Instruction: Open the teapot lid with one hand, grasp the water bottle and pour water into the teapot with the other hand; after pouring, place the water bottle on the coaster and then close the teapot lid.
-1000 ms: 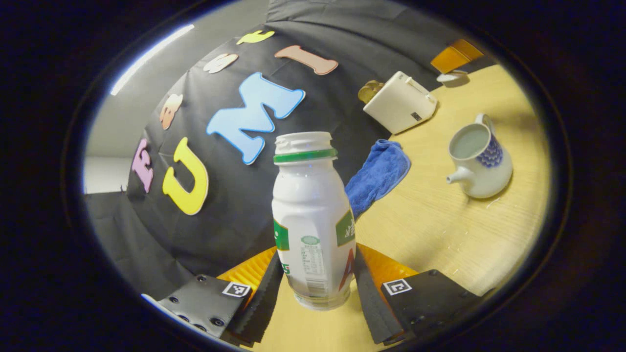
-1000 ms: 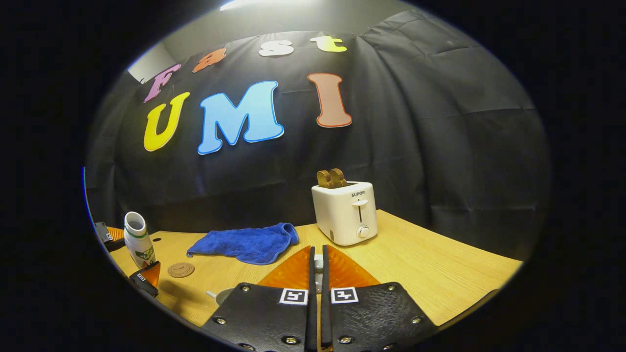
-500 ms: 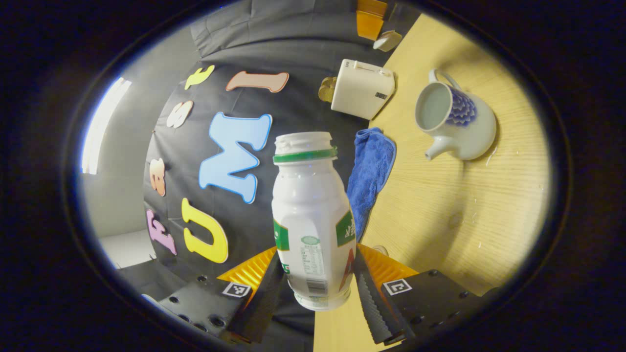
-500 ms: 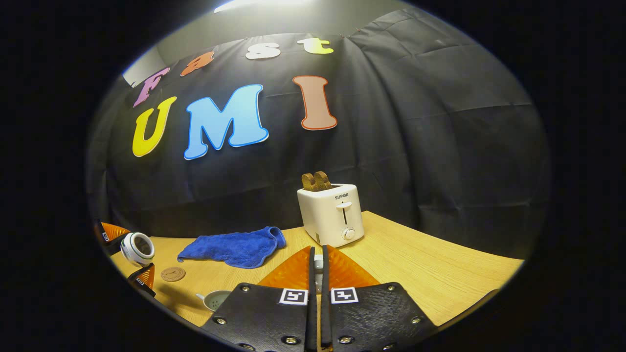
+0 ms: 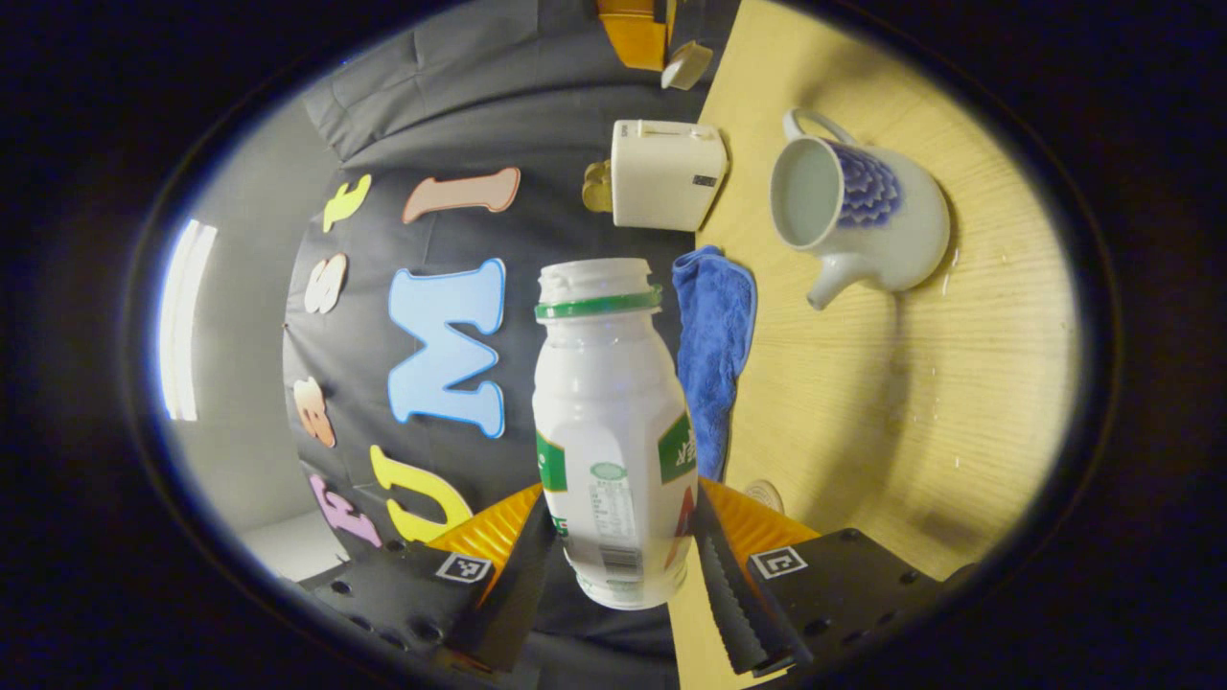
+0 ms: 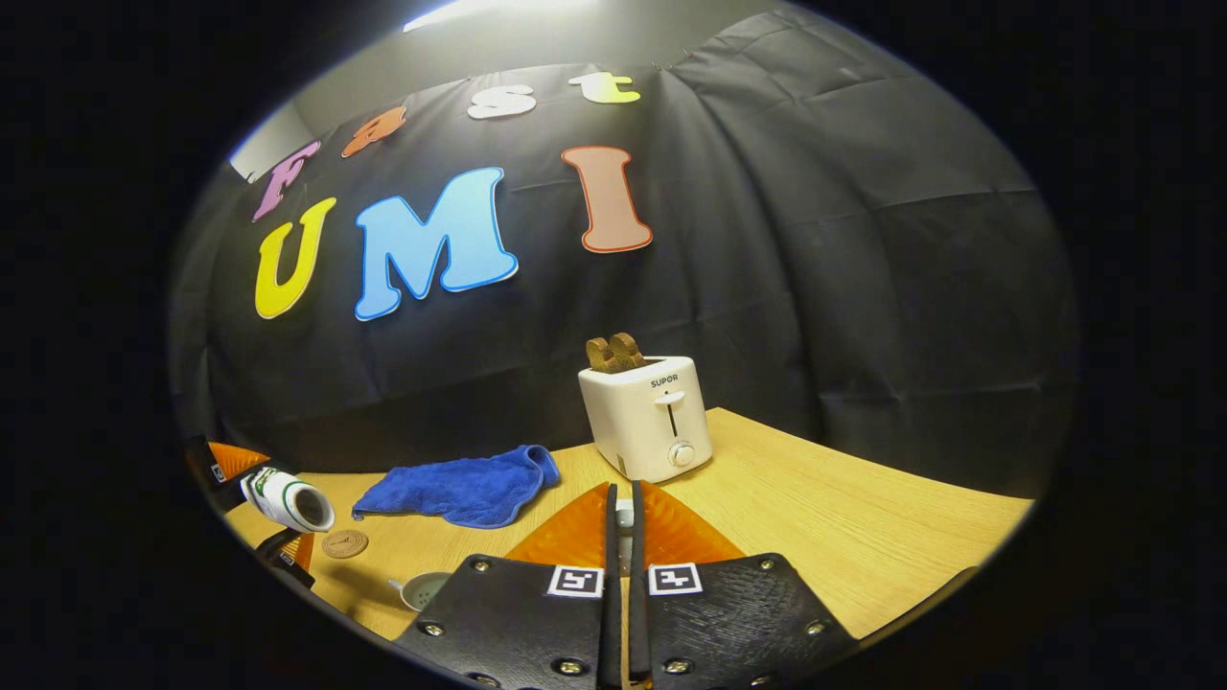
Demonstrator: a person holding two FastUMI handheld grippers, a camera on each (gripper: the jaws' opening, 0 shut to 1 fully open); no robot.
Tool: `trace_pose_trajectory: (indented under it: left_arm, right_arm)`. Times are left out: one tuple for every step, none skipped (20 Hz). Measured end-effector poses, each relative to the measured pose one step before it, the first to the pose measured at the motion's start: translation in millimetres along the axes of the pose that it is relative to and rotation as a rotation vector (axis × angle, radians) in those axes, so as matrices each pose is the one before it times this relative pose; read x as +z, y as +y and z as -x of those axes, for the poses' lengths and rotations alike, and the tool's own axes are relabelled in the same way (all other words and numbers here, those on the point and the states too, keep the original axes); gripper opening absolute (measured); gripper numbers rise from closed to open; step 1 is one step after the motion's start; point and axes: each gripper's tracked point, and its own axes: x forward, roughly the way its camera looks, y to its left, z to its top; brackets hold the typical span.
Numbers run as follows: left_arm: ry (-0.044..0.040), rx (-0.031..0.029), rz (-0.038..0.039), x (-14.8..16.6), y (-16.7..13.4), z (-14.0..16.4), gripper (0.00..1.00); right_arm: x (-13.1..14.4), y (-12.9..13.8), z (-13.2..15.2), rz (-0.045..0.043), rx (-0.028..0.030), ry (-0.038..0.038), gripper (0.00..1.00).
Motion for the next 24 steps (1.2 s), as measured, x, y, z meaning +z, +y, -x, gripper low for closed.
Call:
trace_pose_trajectory:
  left_arm:
    - [-0.00442, 0.00241, -0.01863, 3.26, -1.27, 0.82, 0.89]
    - [-0.0067, 0.00239, -0.01518, 1.52, 1.58, 2.65, 0.89]
    - [-0.00726, 0.00299, -0.01435, 2.86, -0.65, 1.38, 0.89]
    - [-0.00538, 0.00348, -0.01553, 1.88, -0.08, 0.71, 0.89]
    - [-0.00391, 0.00193, -0.01671, 0.91, -0.25, 0.11, 0.89]
    - [-0.00132, 0.00035, -0.01561, 0.39, 0.04, 0.68, 0.89]
    - [-0.00367, 0.00131, -0.01541, 1.21, 0.62, -0.41, 0.89]
    - [-0.0024, 0.00194, -0.01261, -1.3, 0.69, 0.0, 0.89]
    - [-0.00371, 0.00335, -0.01137, 0.6, 0.36, 0.44, 0.89]
    - [-0.00532, 0.00397, -0.01186, 0.14, 0.18, 0.49, 0.89]
    - [-0.00317, 0.00359, -0.01063, 1.2, -0.23, 0.81, 0.89]
    - [-0.0046, 0.00405, -0.00926, 2.8, 0.26, 0.54, 0.86]
    - [-0.00439, 0.00226, -0.01022, -0.56, 2.21, -0.79, 0.83]
    - [-0.00391, 0.00639, -0.01559, 2.21, 1.56, 0.23, 0.89]
    - [-0.00328, 0.00242, -0.01211, -0.39, 1.87, 0.69, 0.88]
    - [-0.00508, 0.00126, -0.00695, 0.85, 1.42, -0.76, 0.88]
    - [-0.00434, 0.00106, -0.00487, 1.23, 1.21, -0.24, 0.89]
    - [-0.00364, 0.0025, -0.0097, 1.7, 1.76, -0.27, 0.89]
    - [-0.00236, 0.00348, -0.01118, 0.71, 1.52, -1.18, 0.89]
    - [-0.00325, 0.00135, -0.01014, 1.37, 1.44, -1.17, 0.89]
    - [-0.00318, 0.00081, -0.00693, 1.29, 0.79, -1.21, 0.89]
    - [-0.00308, 0.00093, -0.00603, 1.37, 0.92, 1.56, 0.89]
    - [-0.00211, 0.00161, -0.00512, 0.51, 0.74, -1.14, 0.89]
    - [-0.00169, 0.00211, -0.00399, -0.32, 0.52, -0.22, 0.89]
  right_arm:
    - [-0.49, -0.14, -0.26, -0.00542, 0.00047, 0.00183, 0.03]
    - [-0.26, -0.62, -0.96, -0.00294, -0.00137, 0.00154, 0.03]
    - [-0.36, -1.36, 0.46, -0.00273, -0.00157, 0.00013, 0.03]
    - [0.41, -0.43, 0.17, -0.00307, -0.0007, 0.00043, 0.03]
    - [-0.79, 0.03, -0.42, -0.00276, 0.00034, 0.00122, 0.03]
    - [-0.03, -0.12, -0.32, -0.00089, -0.00005, 0.00194, 0.03]
    - [-0.85, -0.36, -0.64, -0.00045, -0.00066, 0.00072, 0.03]
    - [0.16, 0.31, 0.28, -0.00025, 0.00065, 0.00013, 0.03]
    - [0.19, 0.37, 0.26, -0.00017, 0.00144, -0.00068, 0.03]
    - [0.42, 0.2, 0.45, 0.00103, 0.00133, -0.00075, 0.03]
    - [-0.49, 0.36, -0.32, 0.00138, 0.00037, -0.00022, 0.03]
    - [0.02, -0.16, -0.14, 0.00055, 0.00047, 0.00078, 0.03]
    - [-0.87, -0.22, -0.14, -0.00106, 0.00057, 0.00097, 0.03]
    - [0.4, -0.42, -0.54, -0.00483, -0.00117, -0.00025, 0.03]
    - [-0.28, -0.94, -0.05, -0.0029, -0.00163, 0.00099, 0.03]
    - [1.03, -0.08, 0.28, -0.00391, 0.00044, -0.00024, 0.03]
    - [-0.44, -0.13, 0.2, -0.00251, 0.00055, -0.00098, 0.03]
    - [0.52, -0.6, -0.12, -0.00085, -0.00082, -0.00093, 0.03]
    - [-0.1, -0.58, -0.49, -0.00074, -0.00013, -0.00078, 0.03]
    - [0.33, 0.04, 0.12, -0.00212, 0.0003, -0.00016, 0.03]
    - [0.09, -0.23, -0.04, -0.0028, 0.00062, -0.00049, 0.03]
    - [0.44, -0.23, -0.03, -0.00256, 0.00003, 0.00002, 0.03]
    - [0.13, -0.46, 0.25, -0.00239, -0.00025, -0.00062, 0.03]
    - [0.14, -0.64, -0.15, -0.00244, -0.00081, -0.00067, 0.03]
